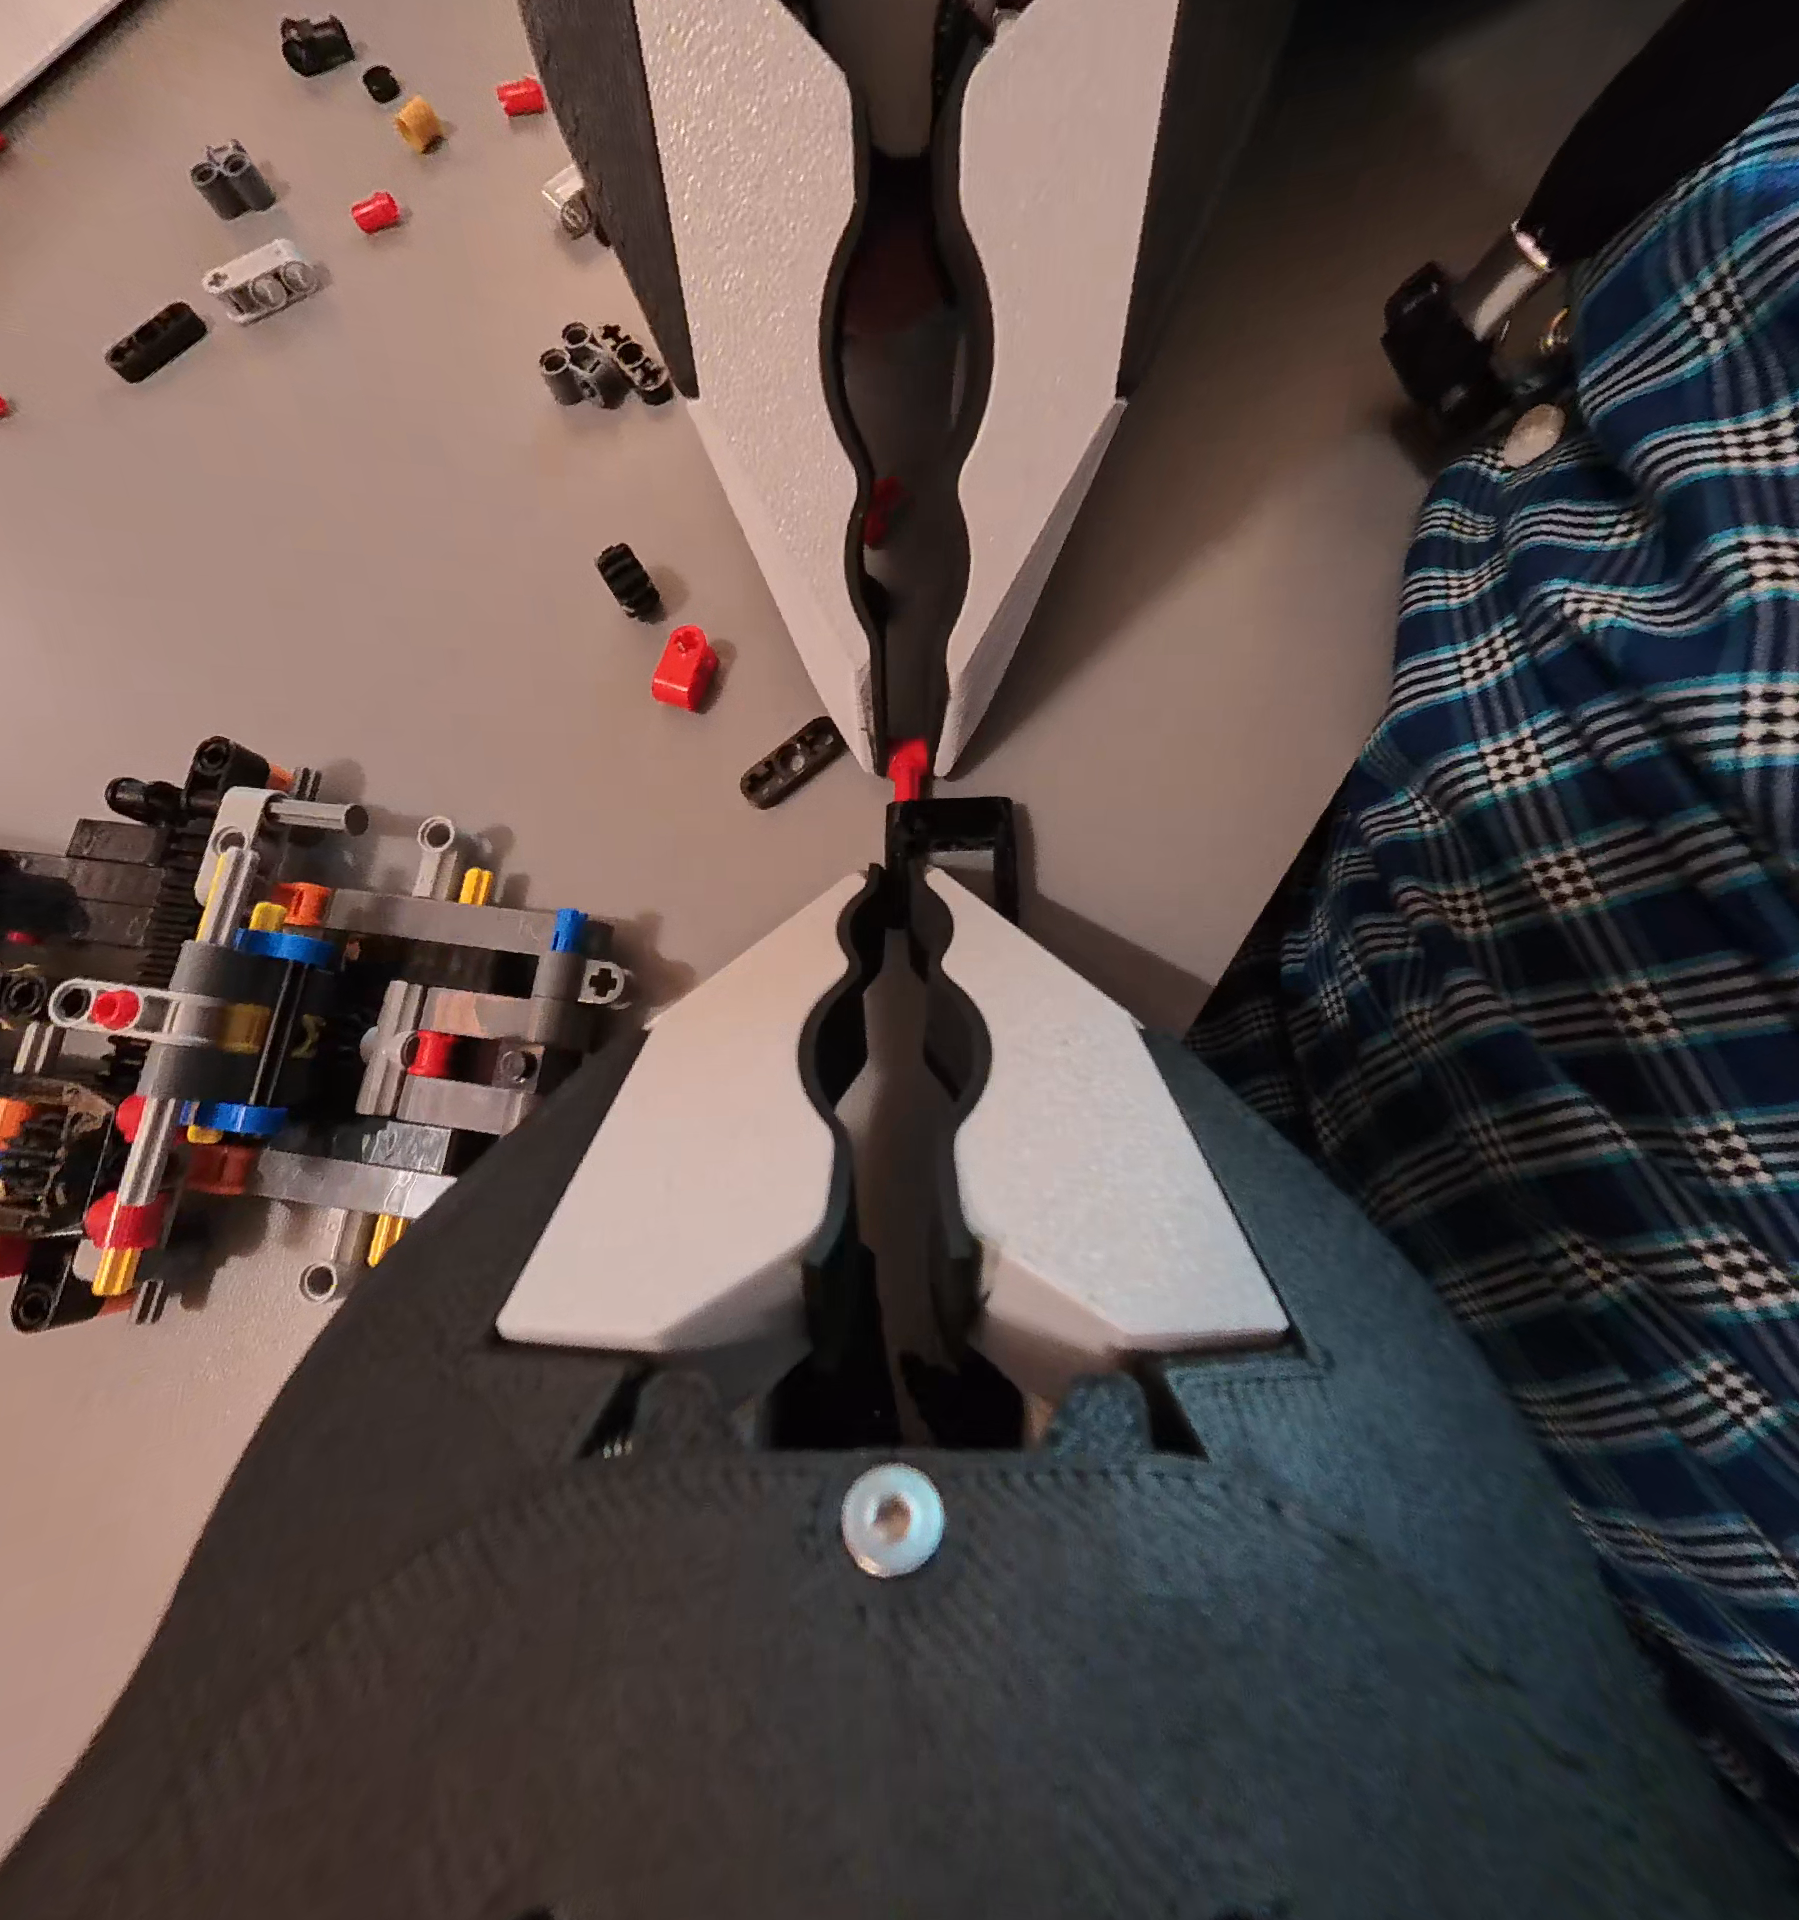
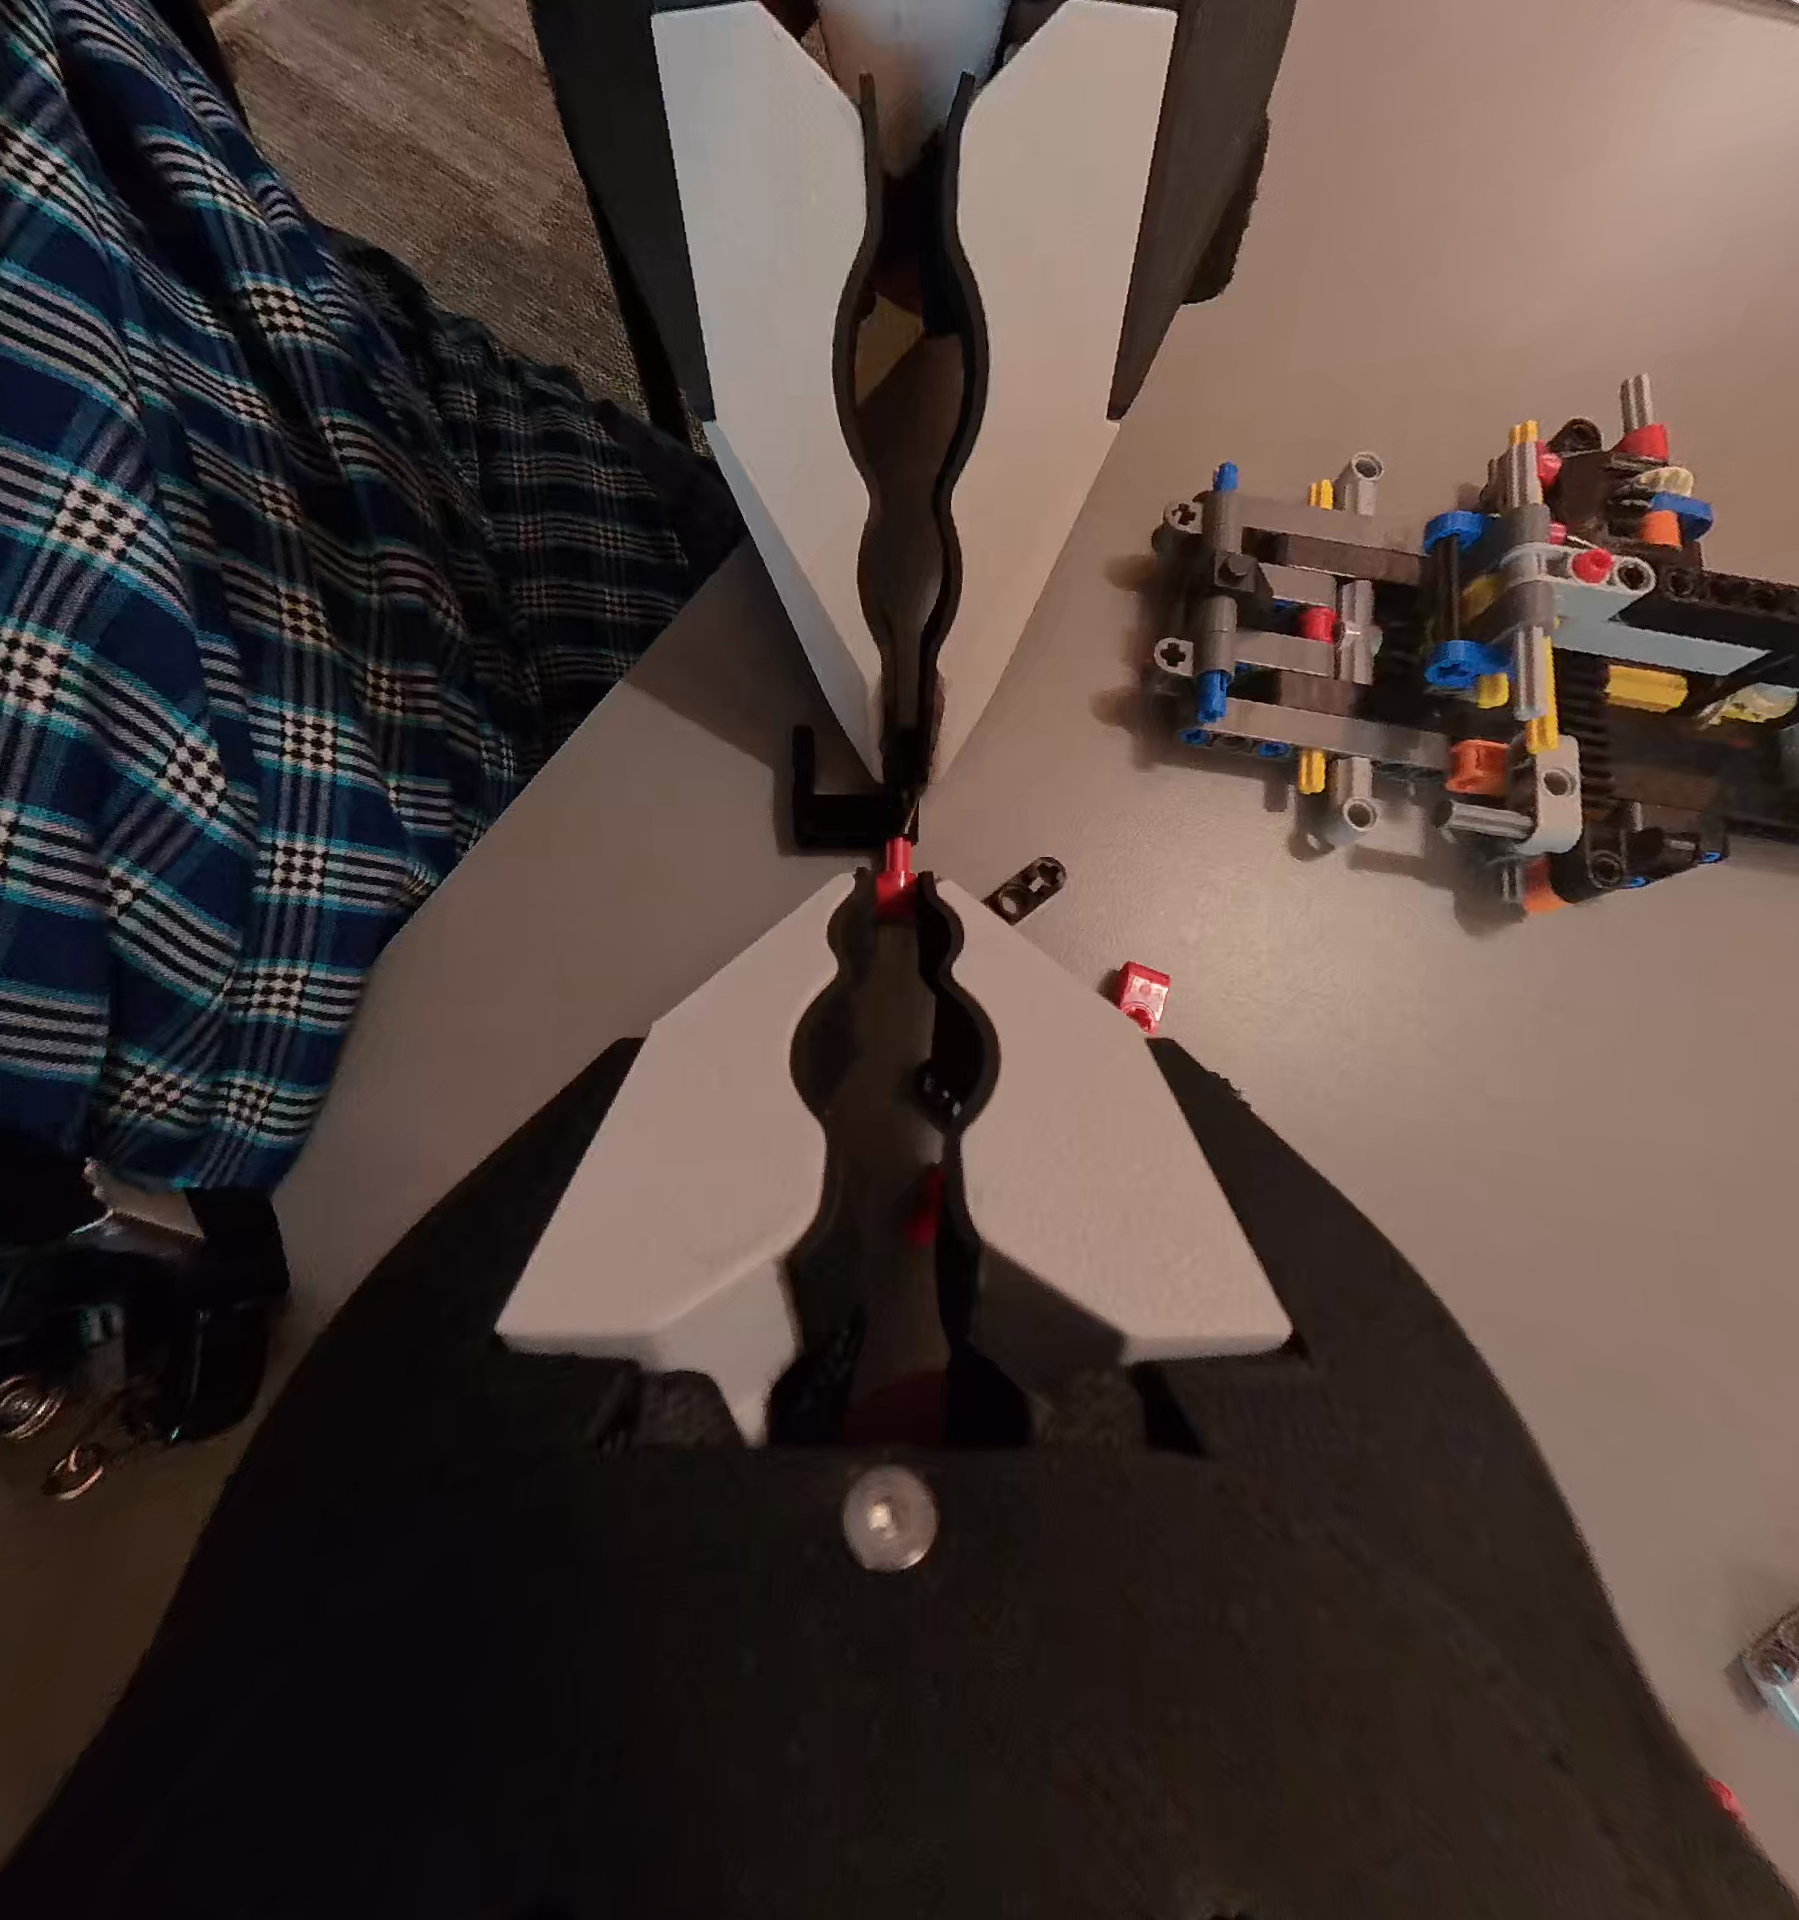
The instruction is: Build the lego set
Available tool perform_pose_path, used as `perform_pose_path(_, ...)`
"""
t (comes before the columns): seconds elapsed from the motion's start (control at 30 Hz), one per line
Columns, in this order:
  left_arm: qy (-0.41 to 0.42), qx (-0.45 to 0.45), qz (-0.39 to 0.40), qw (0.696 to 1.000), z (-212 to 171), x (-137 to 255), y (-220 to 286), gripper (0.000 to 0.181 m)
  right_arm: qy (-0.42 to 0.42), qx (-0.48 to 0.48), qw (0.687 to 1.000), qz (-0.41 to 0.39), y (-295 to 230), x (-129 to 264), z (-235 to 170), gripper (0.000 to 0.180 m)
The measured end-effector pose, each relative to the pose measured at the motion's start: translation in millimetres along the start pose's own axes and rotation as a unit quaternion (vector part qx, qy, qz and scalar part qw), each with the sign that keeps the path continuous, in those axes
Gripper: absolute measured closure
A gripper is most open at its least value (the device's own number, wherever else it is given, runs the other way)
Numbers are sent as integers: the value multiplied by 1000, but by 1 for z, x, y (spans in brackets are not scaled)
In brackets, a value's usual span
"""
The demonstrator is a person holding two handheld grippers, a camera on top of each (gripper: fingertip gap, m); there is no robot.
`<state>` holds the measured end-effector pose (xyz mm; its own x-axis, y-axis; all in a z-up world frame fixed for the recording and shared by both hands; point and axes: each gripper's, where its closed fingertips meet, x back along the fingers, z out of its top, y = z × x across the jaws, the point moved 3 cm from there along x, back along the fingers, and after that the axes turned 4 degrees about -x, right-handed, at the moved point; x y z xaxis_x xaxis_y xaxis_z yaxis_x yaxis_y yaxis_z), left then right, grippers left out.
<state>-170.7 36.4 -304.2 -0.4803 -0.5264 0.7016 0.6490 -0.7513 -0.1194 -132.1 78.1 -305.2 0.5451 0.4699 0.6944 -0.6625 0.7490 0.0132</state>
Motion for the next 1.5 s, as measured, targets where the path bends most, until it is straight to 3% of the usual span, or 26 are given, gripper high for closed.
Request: perform_pose_path(1.5,12,-8,58,998,-4,-4,-4,179,-26,-32,999,30,3,-9,10,176)
